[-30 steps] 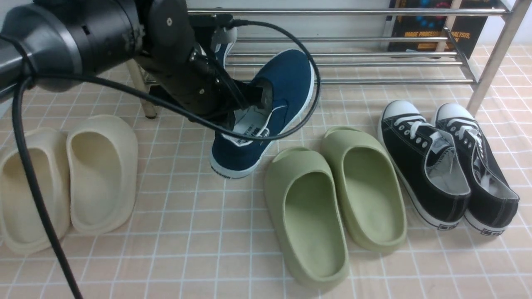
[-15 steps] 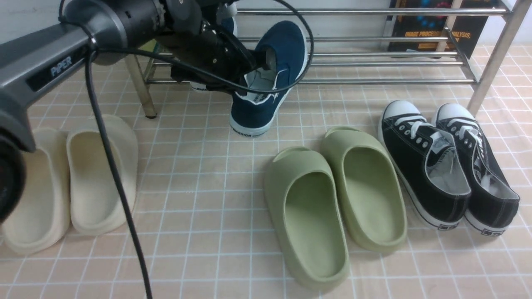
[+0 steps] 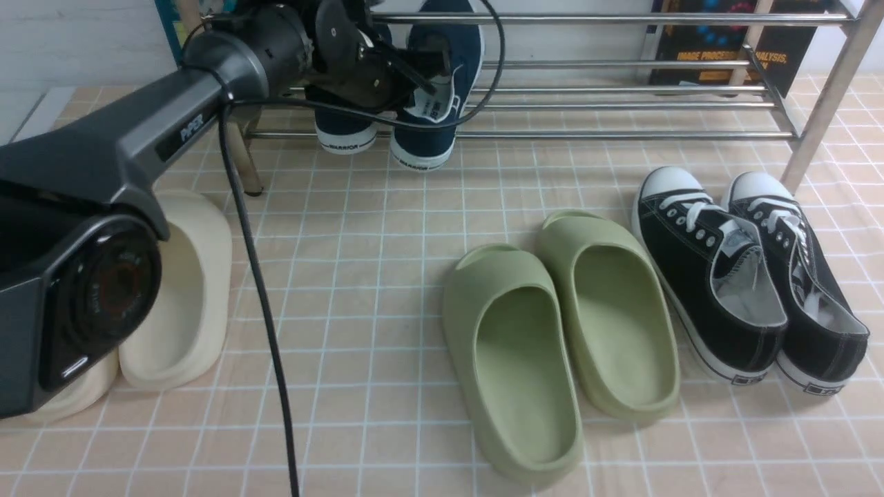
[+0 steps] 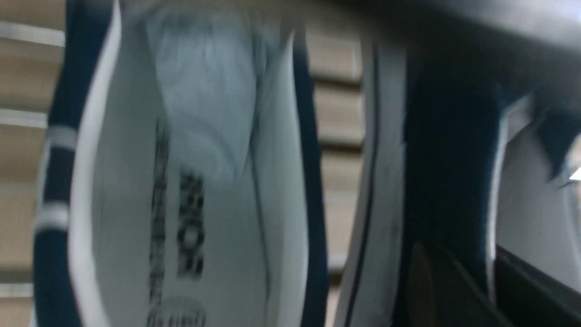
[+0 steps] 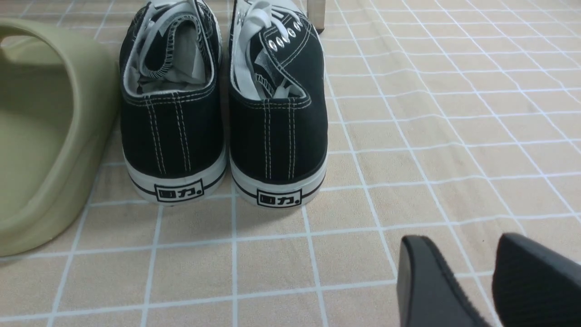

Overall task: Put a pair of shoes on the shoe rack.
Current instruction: Use the left arm to put a shoe into the shoe rack

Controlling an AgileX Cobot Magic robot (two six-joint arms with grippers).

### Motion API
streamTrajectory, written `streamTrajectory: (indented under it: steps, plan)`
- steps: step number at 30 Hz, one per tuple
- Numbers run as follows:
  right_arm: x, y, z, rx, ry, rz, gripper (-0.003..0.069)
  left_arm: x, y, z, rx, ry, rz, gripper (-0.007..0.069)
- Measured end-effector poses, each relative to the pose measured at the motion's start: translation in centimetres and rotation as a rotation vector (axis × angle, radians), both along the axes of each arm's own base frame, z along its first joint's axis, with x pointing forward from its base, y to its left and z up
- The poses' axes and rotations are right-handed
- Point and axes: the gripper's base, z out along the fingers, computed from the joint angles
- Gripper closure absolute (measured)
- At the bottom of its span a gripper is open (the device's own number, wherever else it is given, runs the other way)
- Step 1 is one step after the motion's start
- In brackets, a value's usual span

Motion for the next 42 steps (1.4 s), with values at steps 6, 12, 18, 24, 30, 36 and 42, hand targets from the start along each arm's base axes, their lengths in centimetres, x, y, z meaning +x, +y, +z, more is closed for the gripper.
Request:
streamTrajectory:
  steps: [6, 12, 18, 24, 30, 36, 42]
  plan:
    - [0.0, 0.0, 0.0, 0.000, 0.000, 0.000, 0.0419, 0.5, 0.3, 0.5, -0.007, -0.069, 0.012, 0.0379]
    - [0.0, 0.0, 0.0, 0.000, 0.000, 0.000, 0.0419, -0.6, 0.7, 1.2, 0.047, 0.034, -0.009, 0.0279]
    - [0.0, 0.0, 0.0, 0.000, 0.000, 0.000, 0.0419, -3.6, 1.6, 4.6, 0.223, 0.126, -0.098, 0.0342]
    - [0.0, 0.0, 0.0, 0.000, 0.000, 0.000, 0.0419, -5.2, 0.7, 3.6, 0.327, 0.268, -0.192, 0.0524]
    - [0.0, 0.0, 0.0, 0.000, 0.000, 0.000, 0.0419, -4.4, -1.8, -0.4, 0.350, 0.300, -0.238, 0.0615]
    - [0.0, 0.0, 0.0, 0.000, 0.000, 0.000, 0.0419, -3.0, -3.2, -3.3, 0.316, 0.244, -0.229, 0.0615]
    - [0.0, 0.0, 0.0, 0.000, 0.000, 0.000, 0.0419, -2.2, -3.5, -2.6, 0.253, 0.141, -0.171, 0.0612]
